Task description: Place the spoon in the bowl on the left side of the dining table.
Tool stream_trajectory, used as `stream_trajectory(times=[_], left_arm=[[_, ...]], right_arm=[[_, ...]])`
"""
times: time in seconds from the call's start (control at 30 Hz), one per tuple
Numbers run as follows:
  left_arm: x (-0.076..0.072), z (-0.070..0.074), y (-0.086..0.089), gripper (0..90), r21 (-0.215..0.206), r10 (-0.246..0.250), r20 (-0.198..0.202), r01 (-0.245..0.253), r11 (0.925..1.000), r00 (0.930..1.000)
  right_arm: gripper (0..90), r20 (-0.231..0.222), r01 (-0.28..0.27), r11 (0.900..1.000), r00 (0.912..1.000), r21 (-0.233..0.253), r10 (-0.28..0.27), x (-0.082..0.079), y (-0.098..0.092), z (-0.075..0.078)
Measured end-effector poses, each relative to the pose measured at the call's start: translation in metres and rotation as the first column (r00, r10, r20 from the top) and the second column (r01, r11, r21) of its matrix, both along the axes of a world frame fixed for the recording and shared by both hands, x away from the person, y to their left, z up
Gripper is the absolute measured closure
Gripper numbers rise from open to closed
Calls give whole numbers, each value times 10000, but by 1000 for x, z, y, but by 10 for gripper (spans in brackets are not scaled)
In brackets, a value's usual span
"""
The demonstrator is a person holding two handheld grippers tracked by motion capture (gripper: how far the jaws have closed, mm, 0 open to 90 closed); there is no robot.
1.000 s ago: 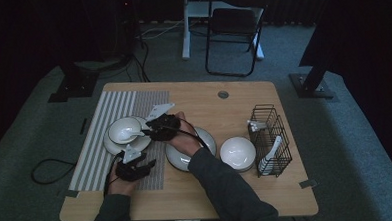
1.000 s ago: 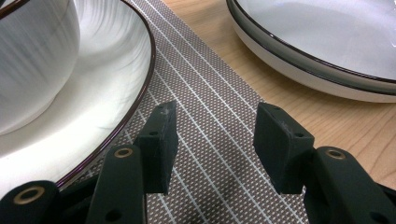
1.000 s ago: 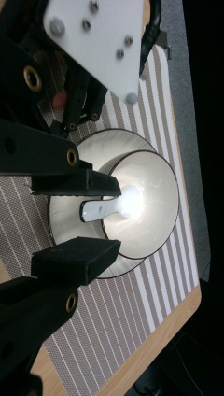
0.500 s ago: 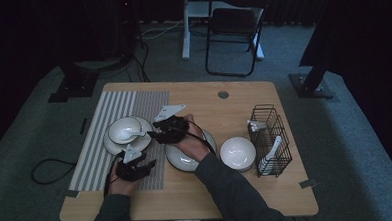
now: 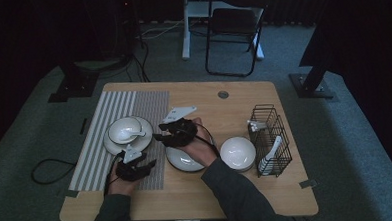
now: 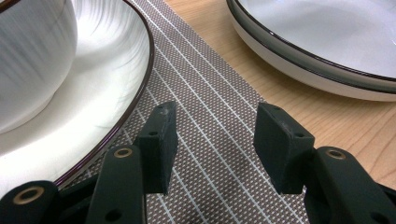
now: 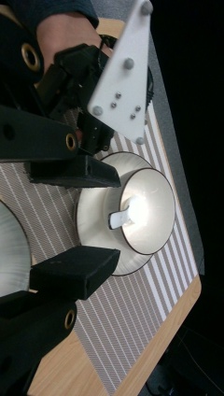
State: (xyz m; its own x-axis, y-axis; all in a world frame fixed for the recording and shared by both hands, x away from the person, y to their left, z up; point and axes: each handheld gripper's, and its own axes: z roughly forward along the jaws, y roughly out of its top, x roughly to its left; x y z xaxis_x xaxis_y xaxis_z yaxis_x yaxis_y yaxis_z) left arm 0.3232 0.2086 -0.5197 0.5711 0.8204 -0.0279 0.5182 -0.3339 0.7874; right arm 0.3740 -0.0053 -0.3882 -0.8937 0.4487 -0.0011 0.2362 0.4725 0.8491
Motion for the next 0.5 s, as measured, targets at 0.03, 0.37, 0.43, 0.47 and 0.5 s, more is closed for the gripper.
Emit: stream_trajectory(times=[0.03, 0.37, 0.43, 0.47, 0.5], left_arm=[[0, 0, 0, 507, -5, 12, 0, -12, 10000, 10000], [0, 0, 0, 507, 5, 4, -7, -4, 10000, 10000], [0, 0, 0, 507, 12, 9, -19, -9, 10000, 10000], [0, 0, 0, 507, 14, 7, -18, -7, 10000, 10000], [0, 0, 0, 507, 9, 7, -14, -7, 10000, 10000]], right_arm=[[579, 36, 50, 10000, 10000, -15, -50, -2, -1, 0], [566, 228, 342, 9992, 9992, -183, -338, -12, -19, 0], [566, 200, 383, 9991, 9991, -193, -380, -12, -22, -1], [566, 168, 437, 9989, 9989, -175, -434, -12, -23, -2], [566, 142, 461, 9988, 9989, -193, -458, -12, -24, -3]])
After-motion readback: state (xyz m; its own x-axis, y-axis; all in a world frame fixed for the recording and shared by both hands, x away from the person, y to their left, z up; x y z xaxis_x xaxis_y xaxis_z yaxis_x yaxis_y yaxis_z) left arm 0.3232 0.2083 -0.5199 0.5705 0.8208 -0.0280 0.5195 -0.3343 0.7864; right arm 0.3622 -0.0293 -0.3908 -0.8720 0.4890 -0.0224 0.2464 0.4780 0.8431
